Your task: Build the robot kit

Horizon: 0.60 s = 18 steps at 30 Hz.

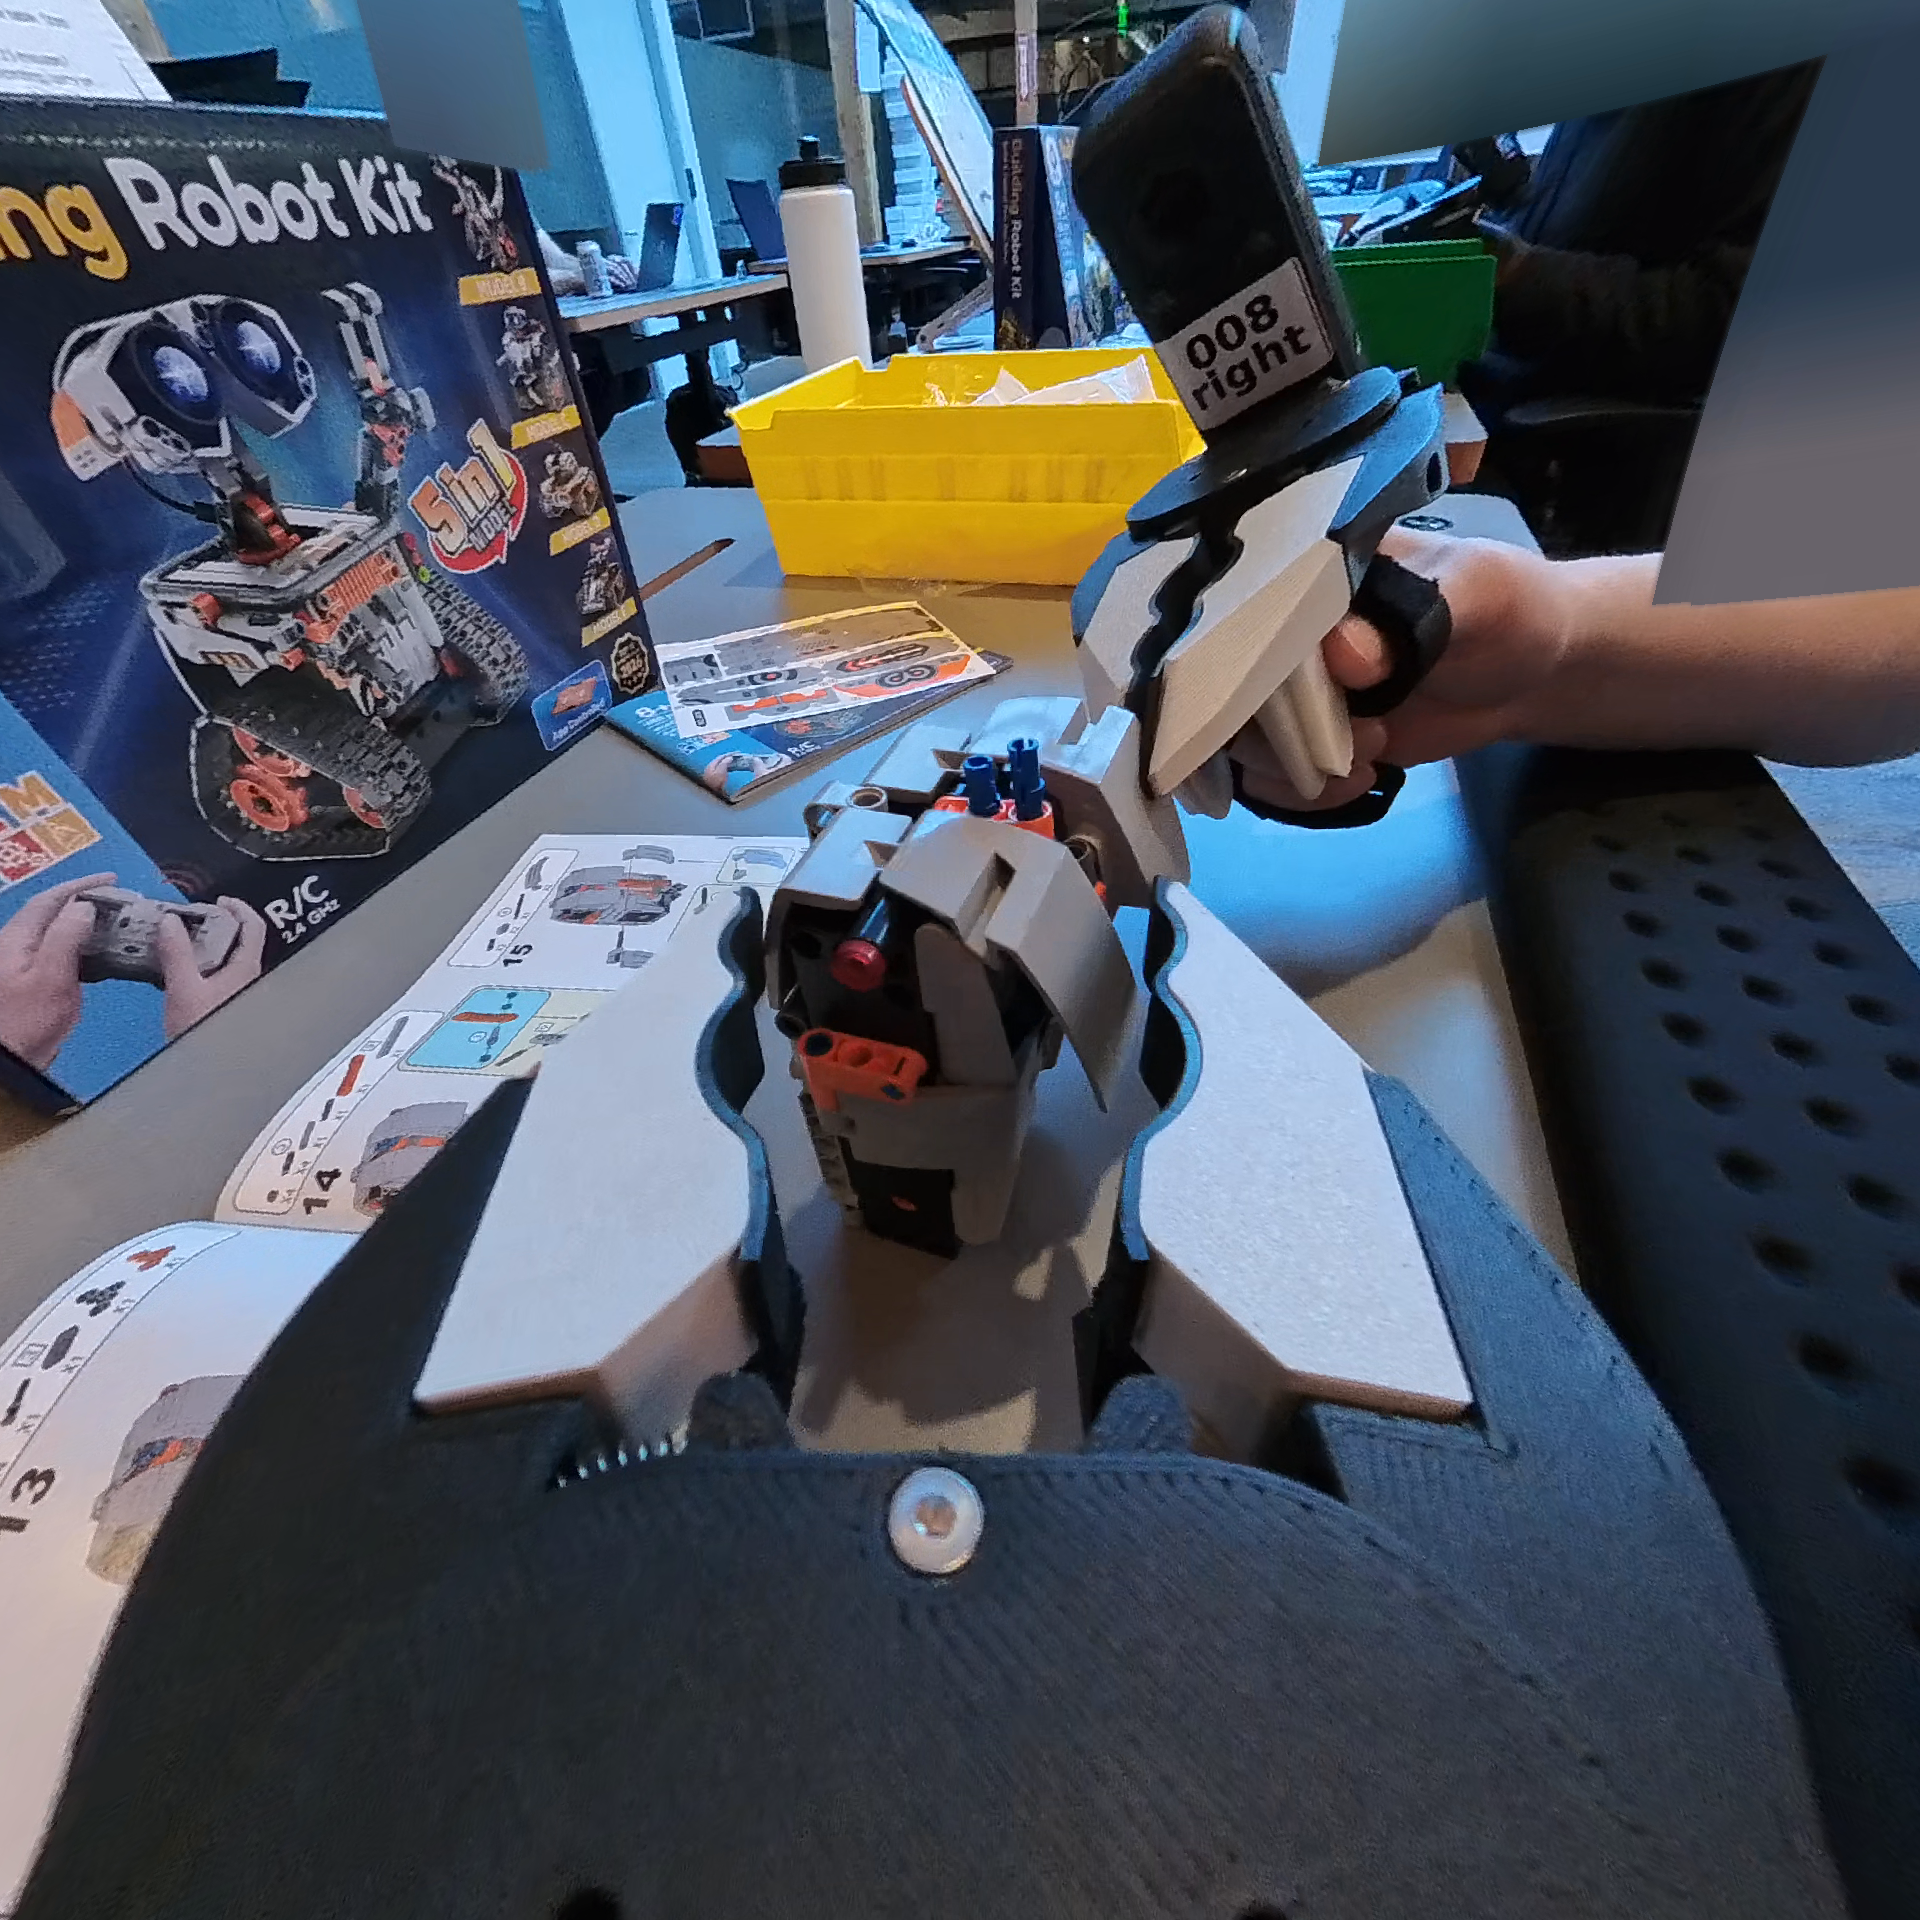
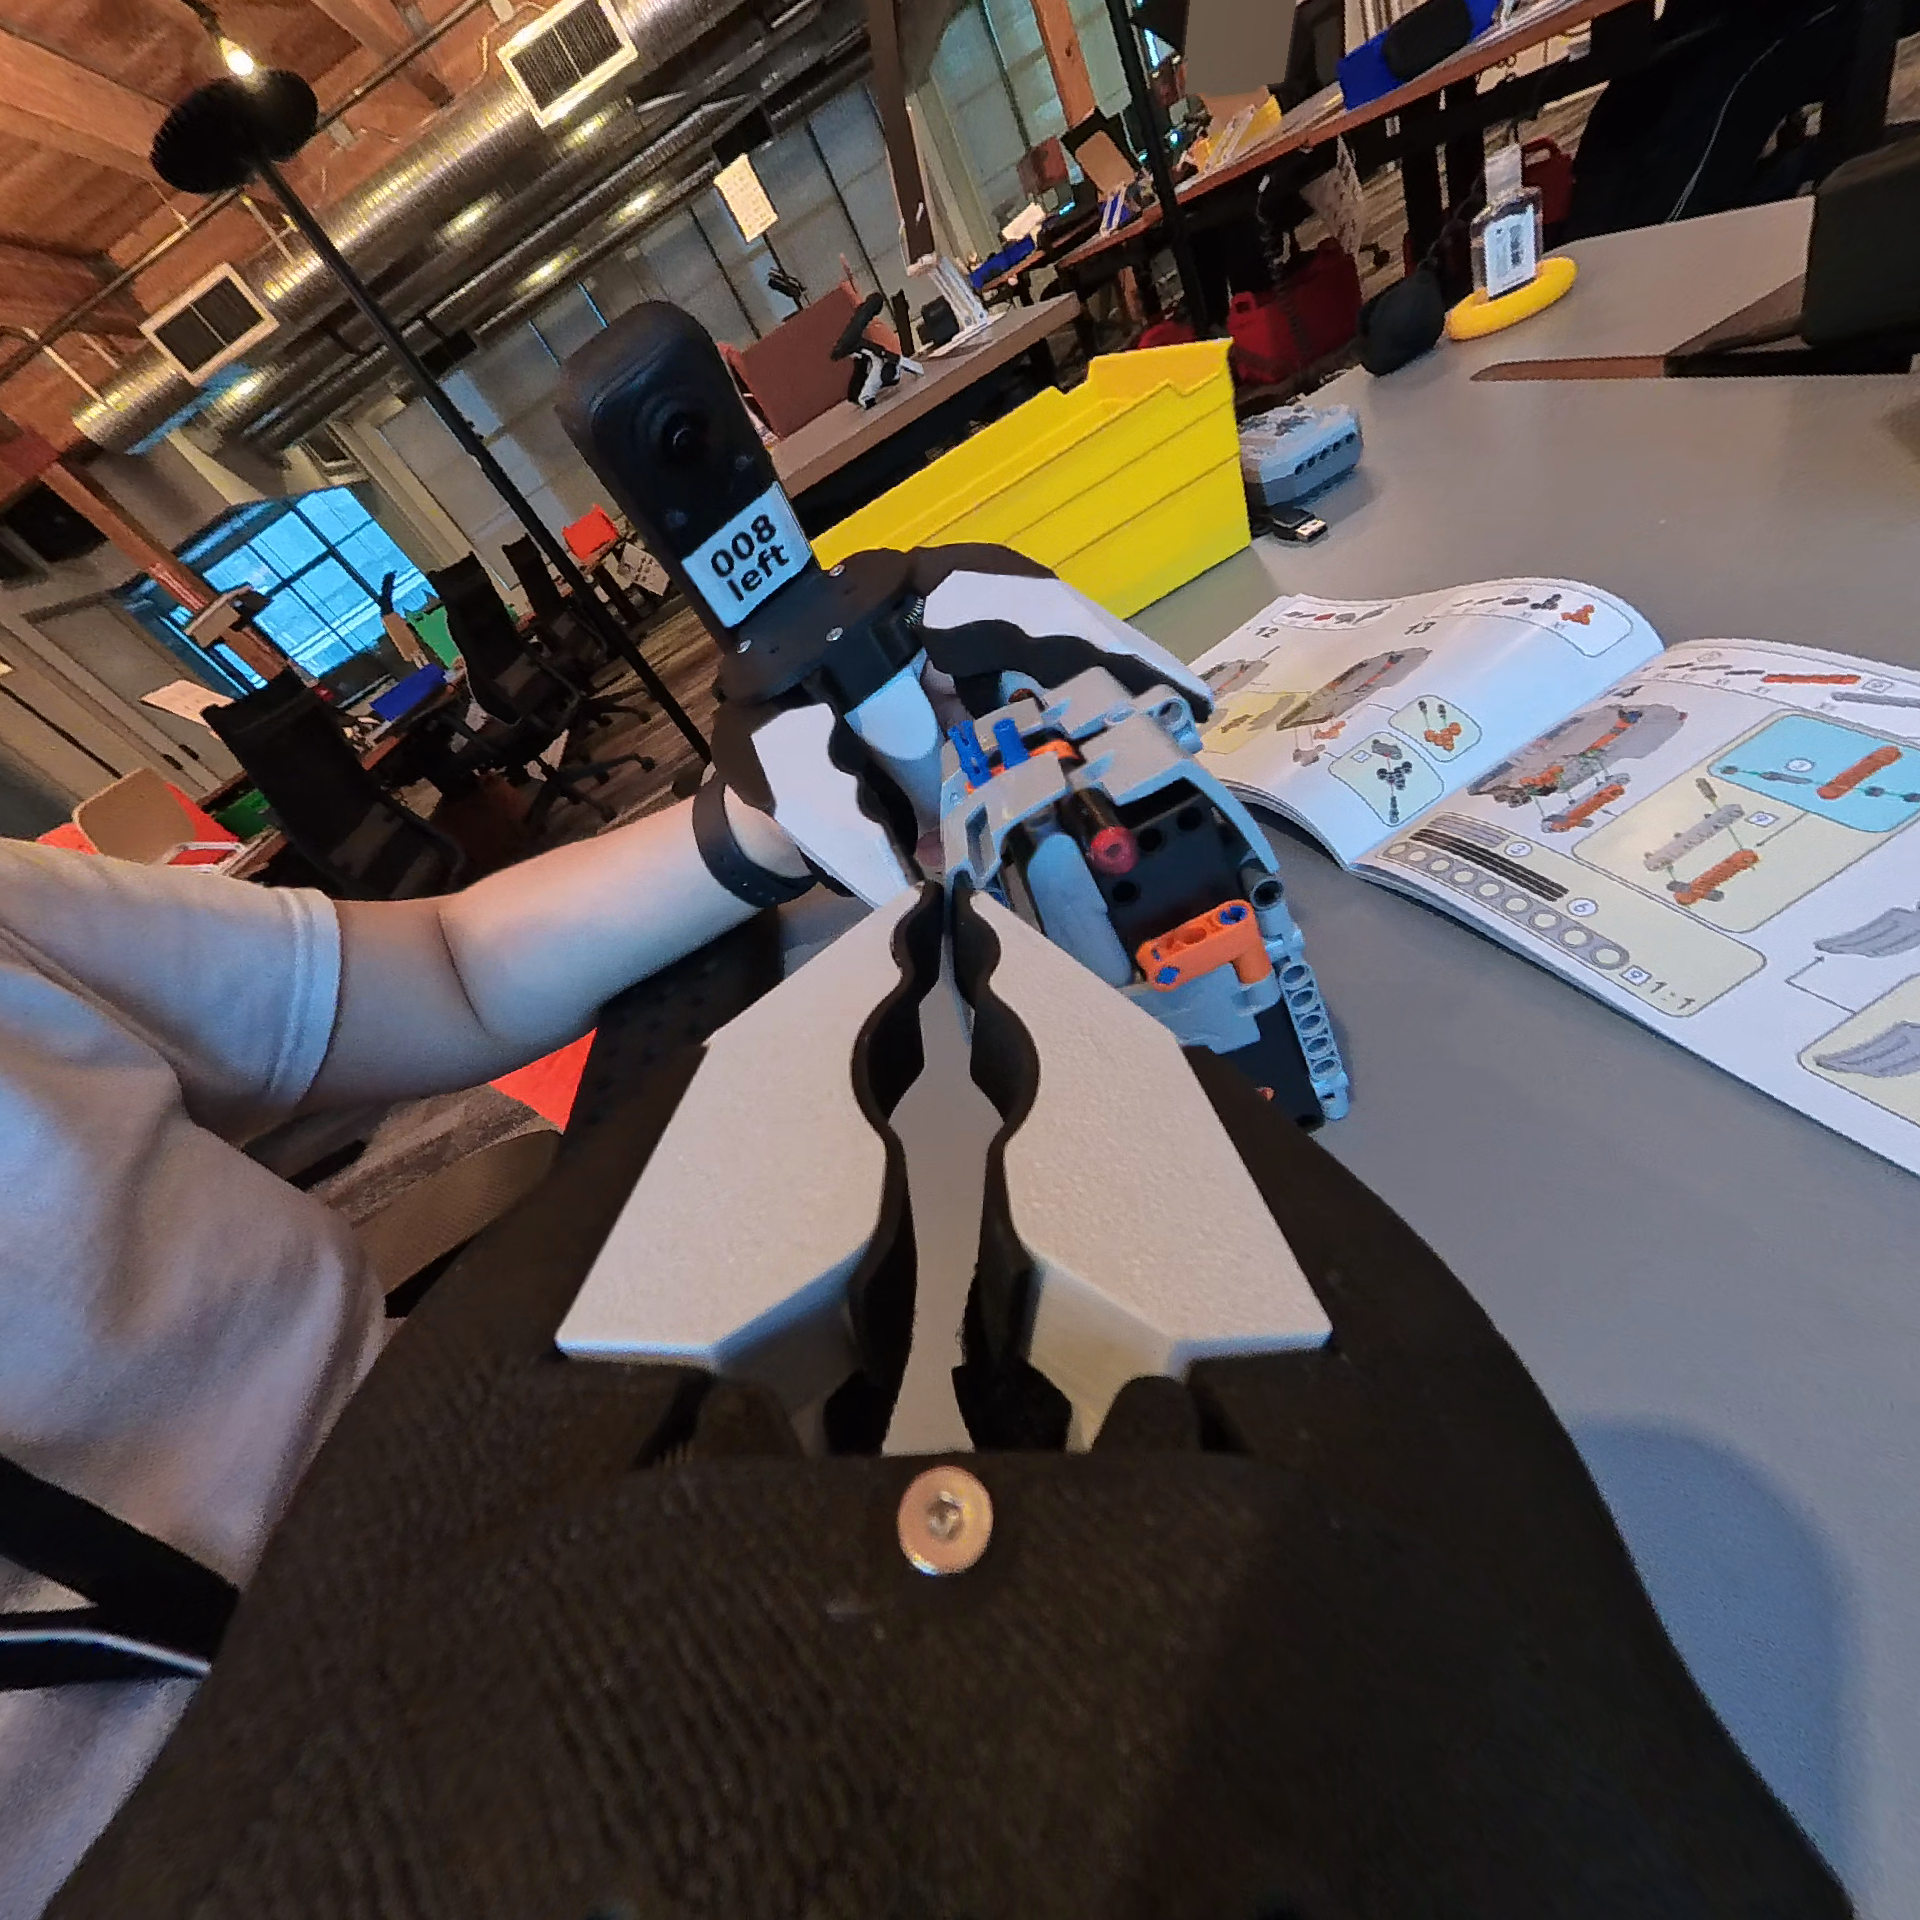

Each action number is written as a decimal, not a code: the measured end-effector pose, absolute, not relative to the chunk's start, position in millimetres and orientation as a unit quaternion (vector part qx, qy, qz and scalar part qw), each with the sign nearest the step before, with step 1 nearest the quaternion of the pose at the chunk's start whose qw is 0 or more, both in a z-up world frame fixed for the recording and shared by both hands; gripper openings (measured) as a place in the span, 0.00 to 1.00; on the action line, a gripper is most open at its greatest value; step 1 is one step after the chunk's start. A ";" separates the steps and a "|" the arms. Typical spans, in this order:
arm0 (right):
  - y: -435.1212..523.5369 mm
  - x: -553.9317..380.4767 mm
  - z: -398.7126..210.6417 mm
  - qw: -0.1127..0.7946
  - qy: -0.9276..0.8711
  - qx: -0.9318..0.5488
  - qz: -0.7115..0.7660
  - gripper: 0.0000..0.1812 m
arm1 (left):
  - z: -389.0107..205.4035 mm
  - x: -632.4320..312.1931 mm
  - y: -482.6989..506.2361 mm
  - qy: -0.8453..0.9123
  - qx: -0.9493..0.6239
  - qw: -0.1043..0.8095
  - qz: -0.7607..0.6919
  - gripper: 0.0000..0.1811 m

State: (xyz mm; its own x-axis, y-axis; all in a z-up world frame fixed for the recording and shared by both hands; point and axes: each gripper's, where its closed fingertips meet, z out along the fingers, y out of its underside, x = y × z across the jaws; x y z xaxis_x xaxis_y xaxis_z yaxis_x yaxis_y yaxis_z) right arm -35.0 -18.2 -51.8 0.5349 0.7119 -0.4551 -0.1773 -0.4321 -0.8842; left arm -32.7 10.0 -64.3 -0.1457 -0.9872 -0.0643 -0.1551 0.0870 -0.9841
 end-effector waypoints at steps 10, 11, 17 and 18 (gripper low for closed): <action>-14.7 -33.8 -55.5 0.499 -0.181 -0.717 0.451 0.00 | -62.2 -30.1 15.1 0.591 -0.479 0.468 -0.449 0.43; -14.8 -33.2 -55.0 0.500 -0.181 -0.717 0.450 0.00 | -59.6 -29.2 16.3 0.588 -0.476 0.472 -0.453 0.44; -12.7 -30.1 -55.7 0.498 -0.178 -0.719 0.451 0.00 | -55.0 -22.8 15.4 0.581 -0.463 0.428 -0.514 0.42; -12.6 -30.1 -55.7 0.497 -0.178 -0.719 0.451 0.00 | -57.4 -22.1 16.4 0.579 -0.469 0.419 -0.519 0.42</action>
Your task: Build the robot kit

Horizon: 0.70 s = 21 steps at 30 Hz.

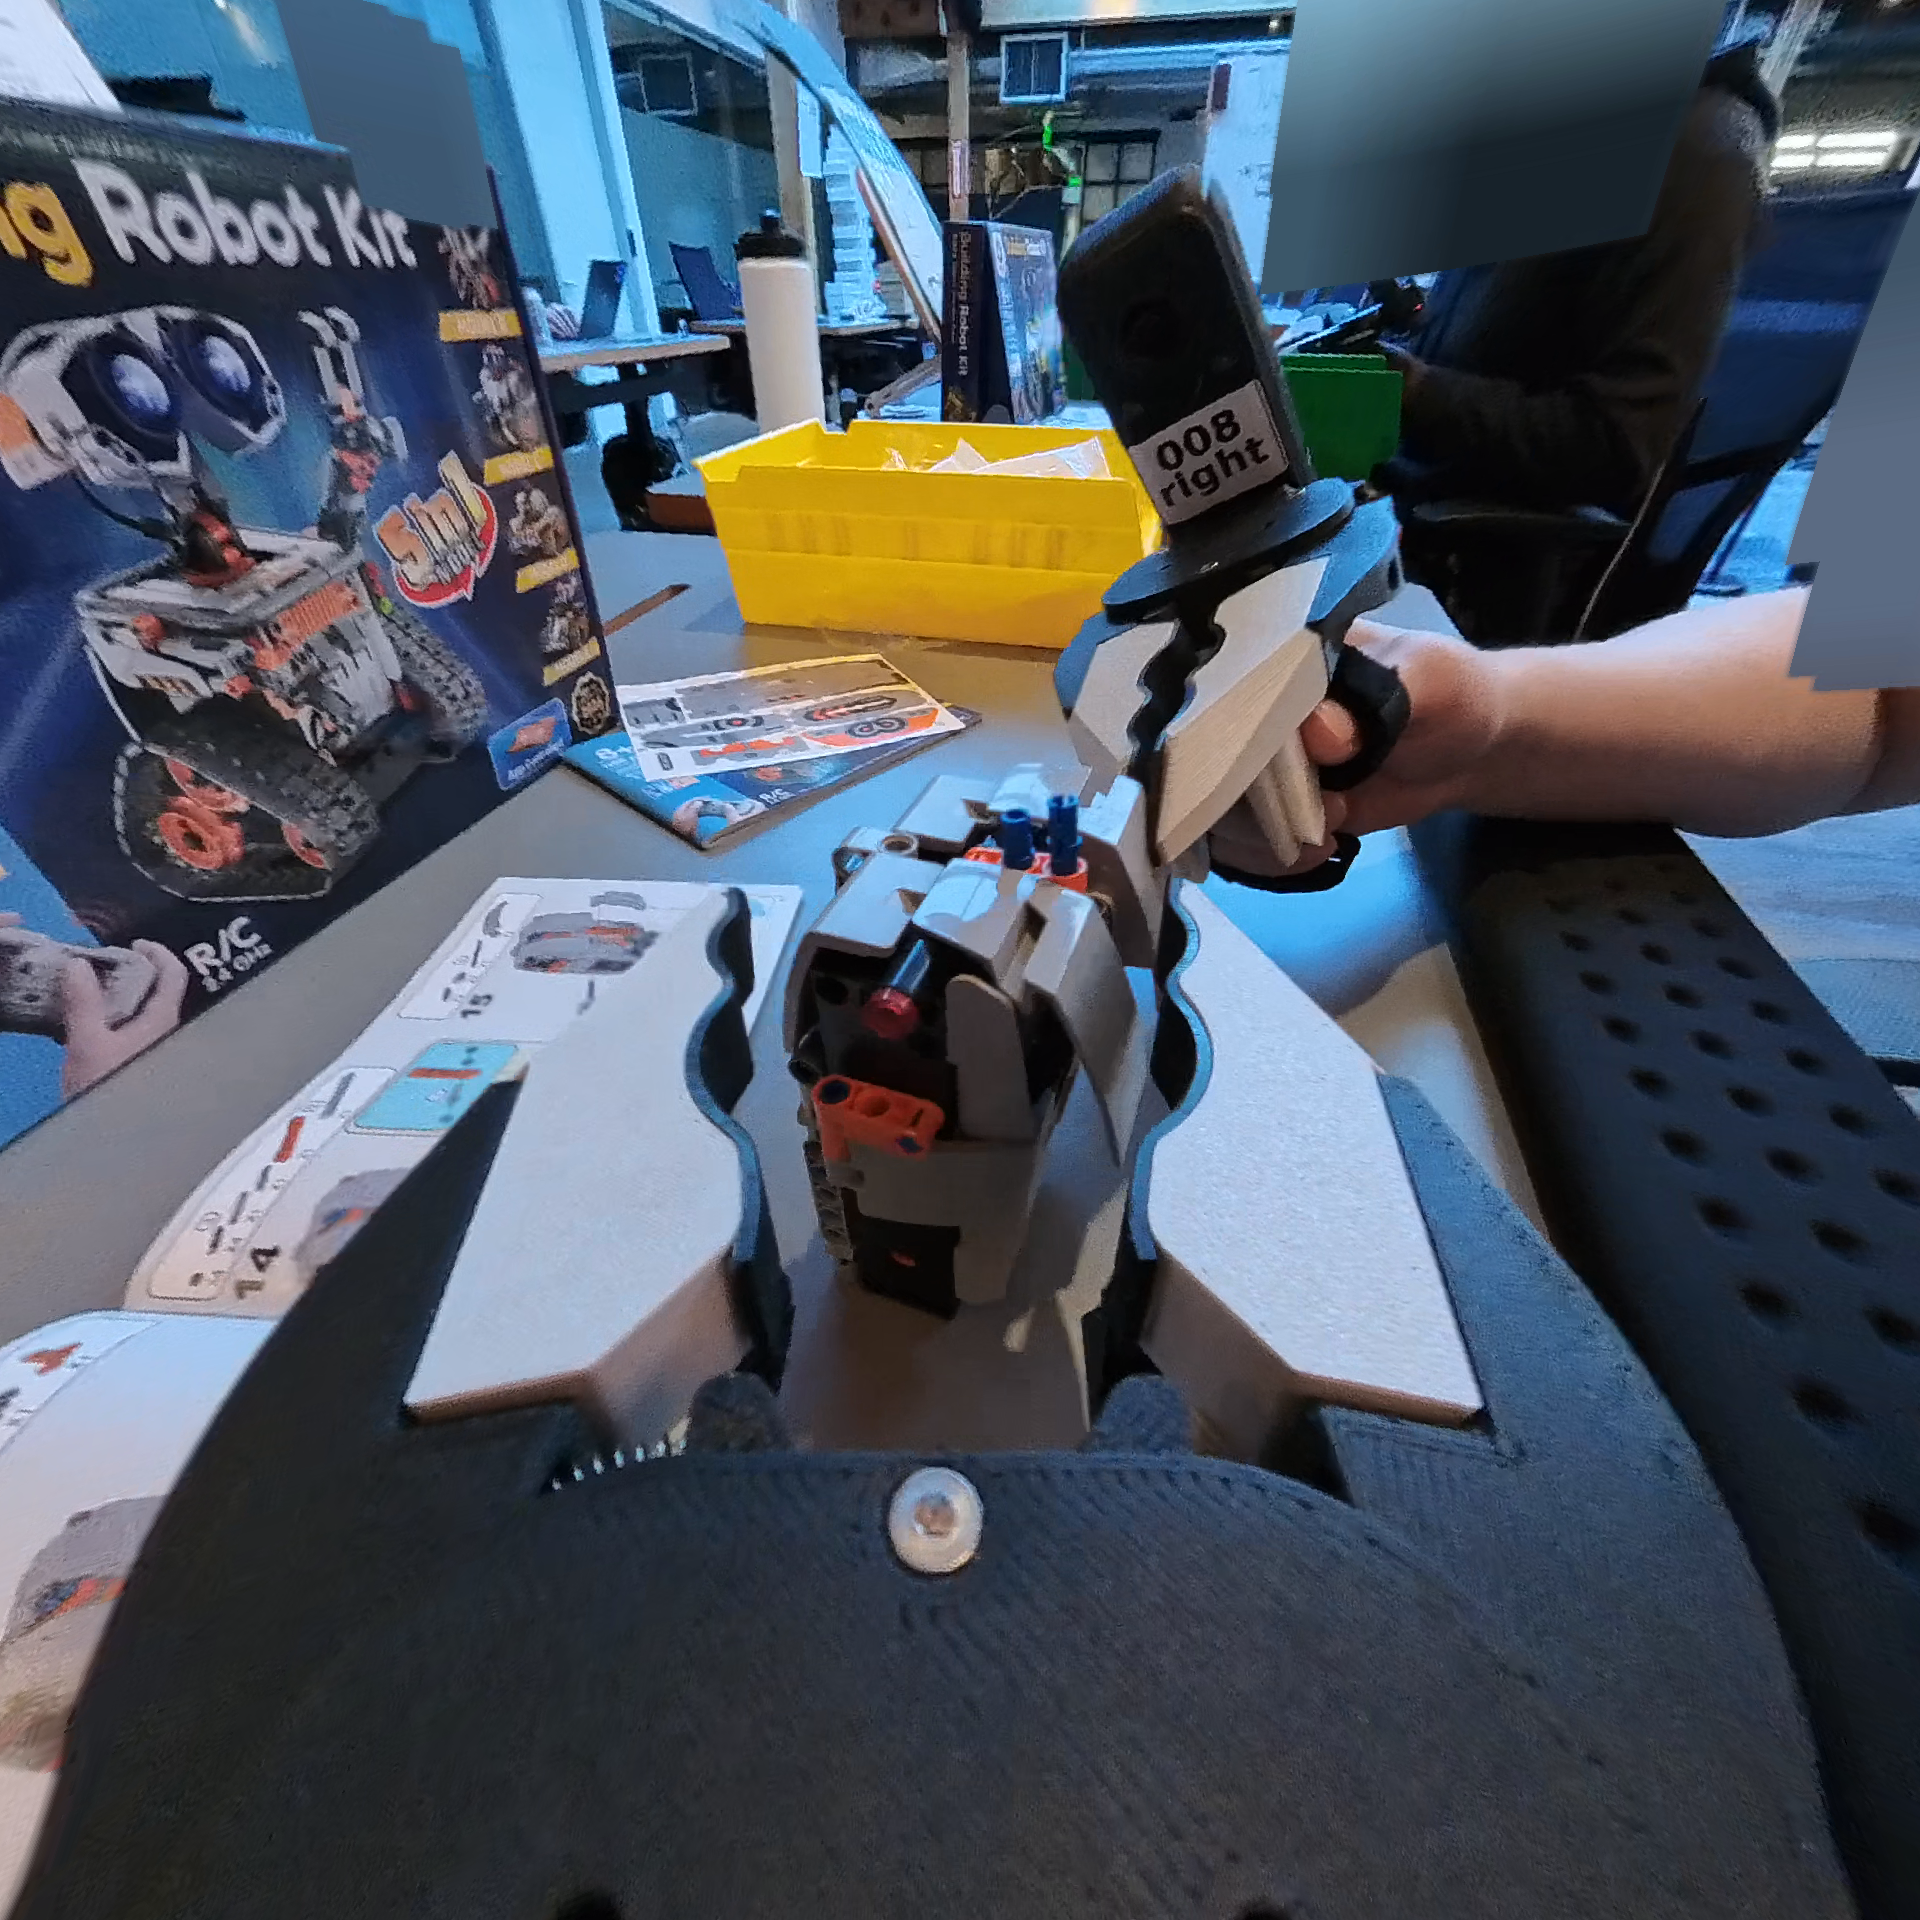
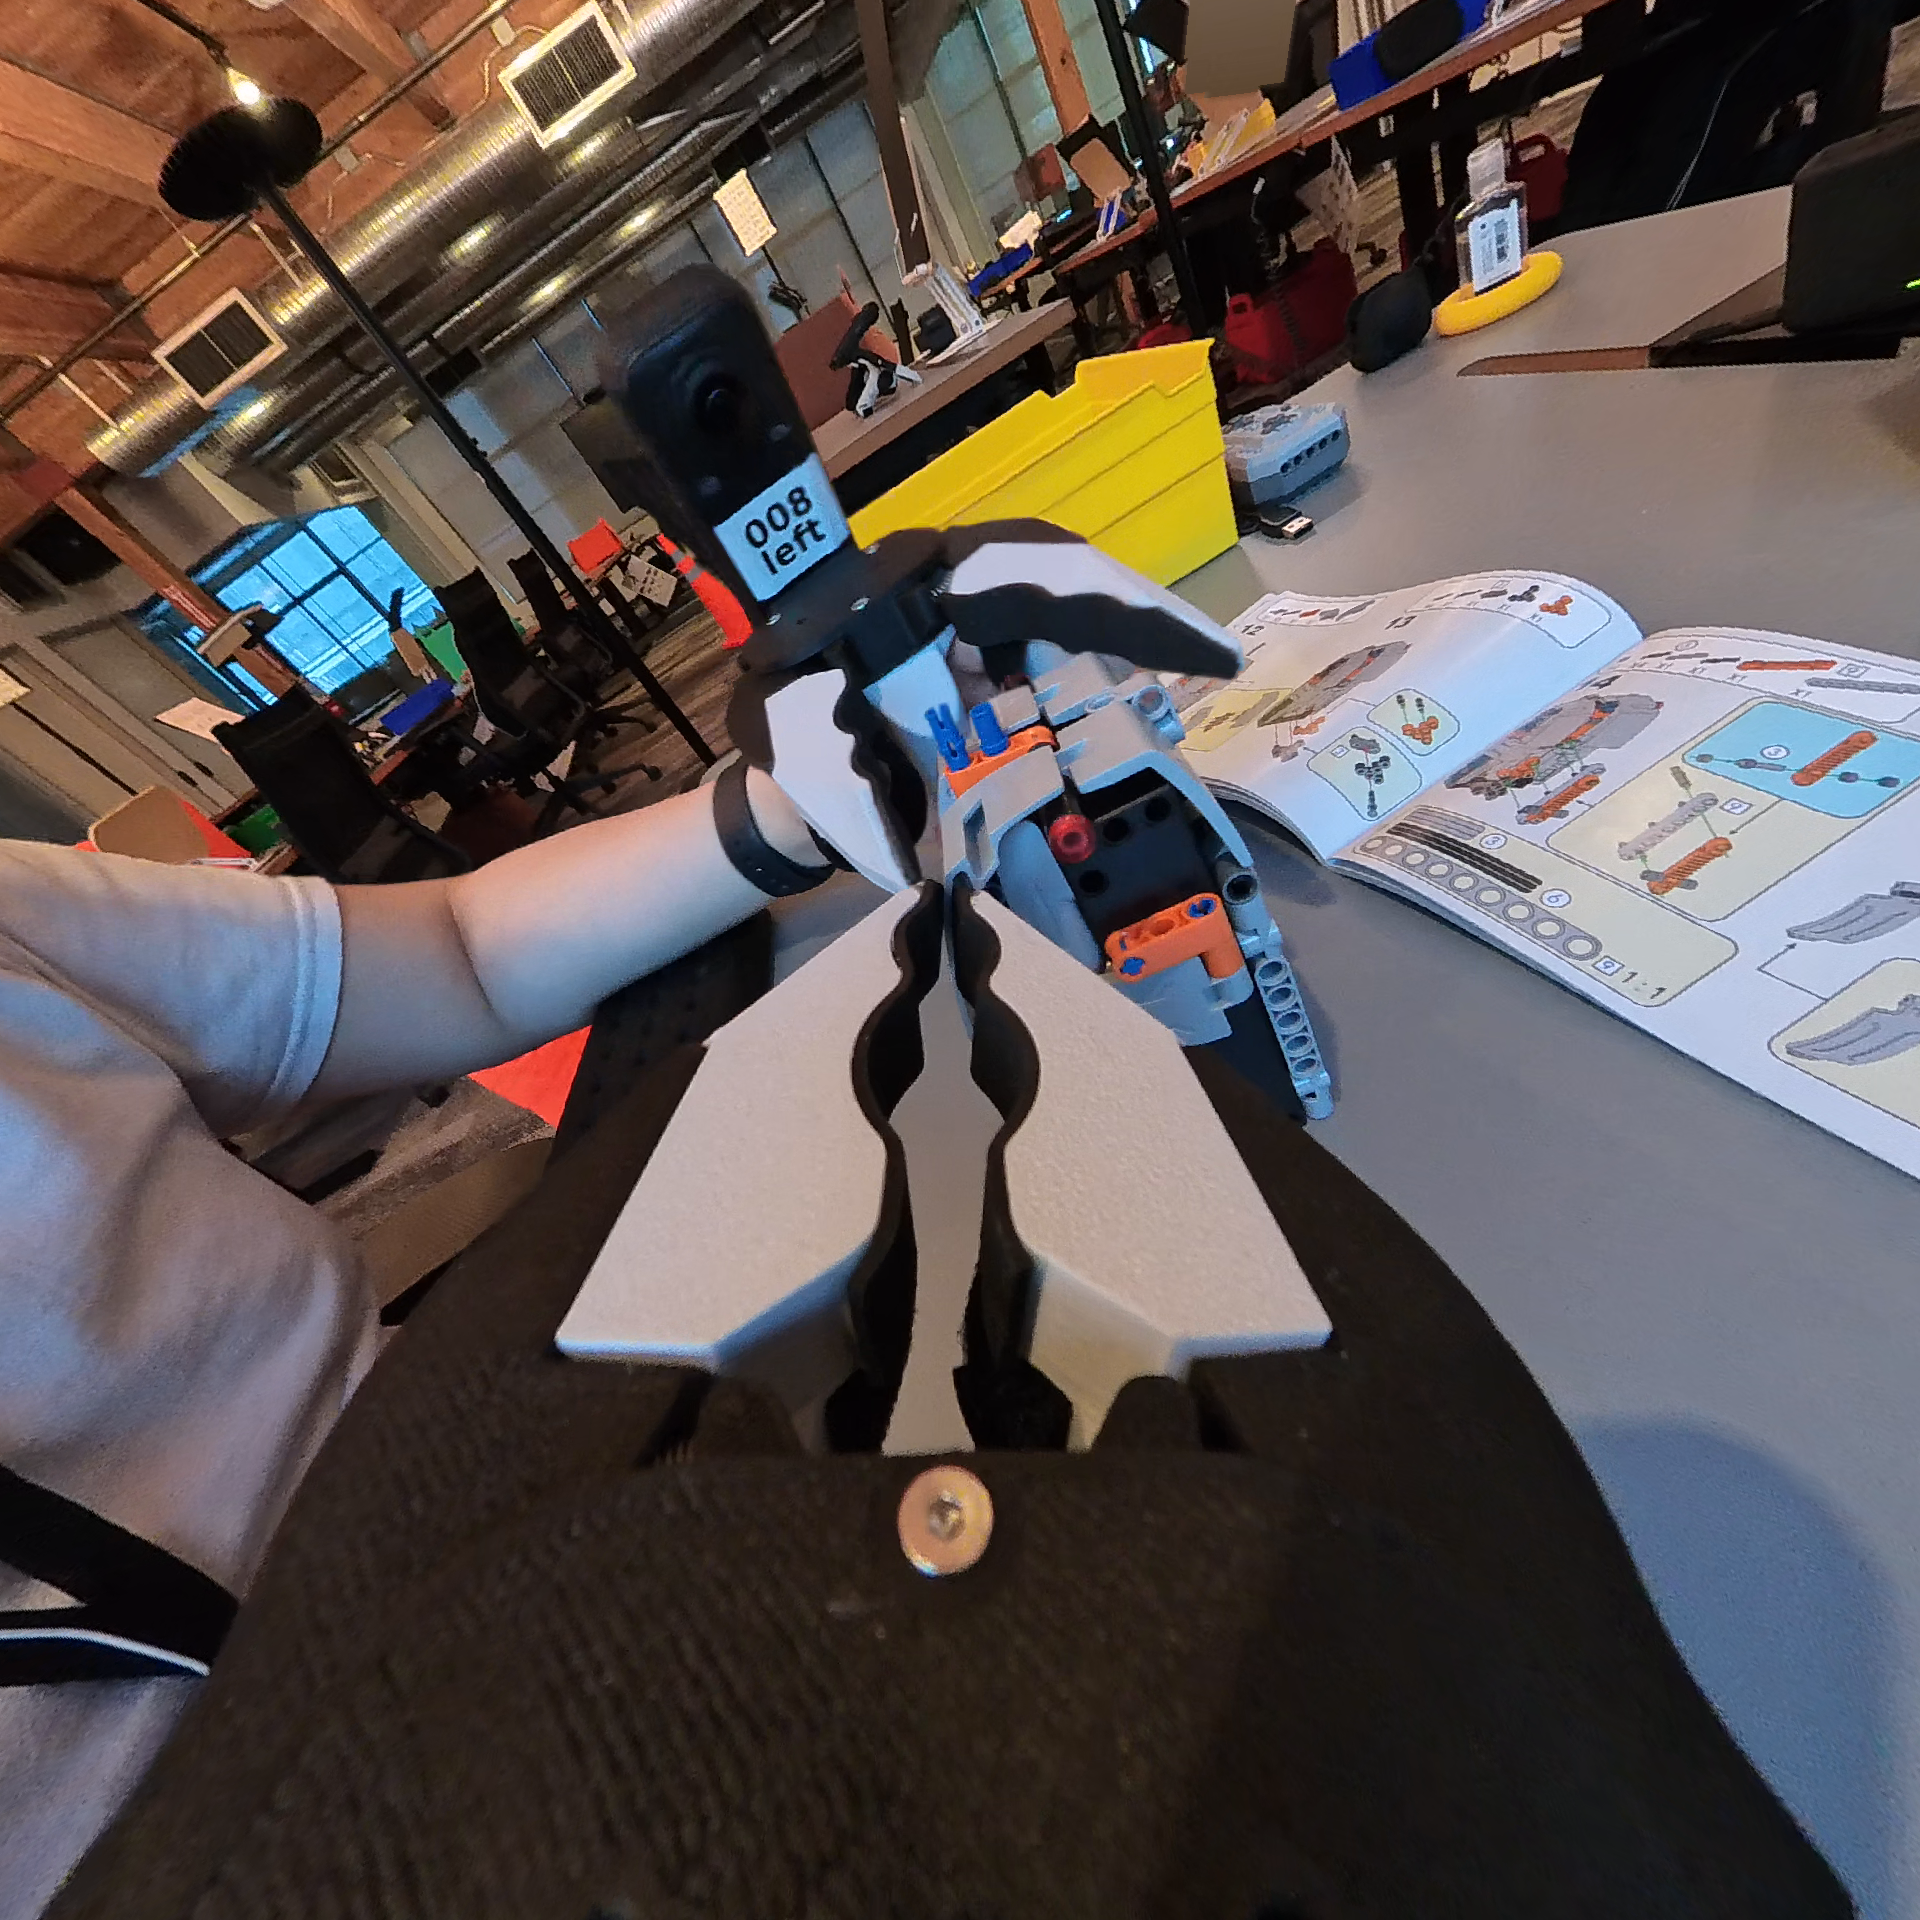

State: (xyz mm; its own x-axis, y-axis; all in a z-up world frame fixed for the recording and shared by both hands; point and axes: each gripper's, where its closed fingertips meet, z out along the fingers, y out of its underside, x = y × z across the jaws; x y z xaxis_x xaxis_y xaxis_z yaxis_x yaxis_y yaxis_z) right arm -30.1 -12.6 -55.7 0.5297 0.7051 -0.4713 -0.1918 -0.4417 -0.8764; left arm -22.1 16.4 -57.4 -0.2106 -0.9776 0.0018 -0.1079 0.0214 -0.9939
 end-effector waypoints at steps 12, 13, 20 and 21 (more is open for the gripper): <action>-16.8 -36.6 -54.2 0.504 -0.211 -0.717 0.433 0.00 | -63.9 -23.1 9.5 0.590 -0.477 0.431 -0.489 0.44; -18.6 -39.1 -50.9 0.506 -0.215 -0.710 0.441 0.00 | -61.3 -24.0 7.4 0.585 -0.474 0.430 -0.498 0.44; -13.6 -38.1 -55.8 0.500 -0.199 -0.717 0.443 0.00 | -56.9 -26.9 9.8 0.578 -0.473 0.434 -0.504 0.39; -13.8 -38.2 -55.5 0.502 -0.201 -0.717 0.441 0.00 | -57.2 -26.5 10.8 0.579 -0.472 0.437 -0.500 0.39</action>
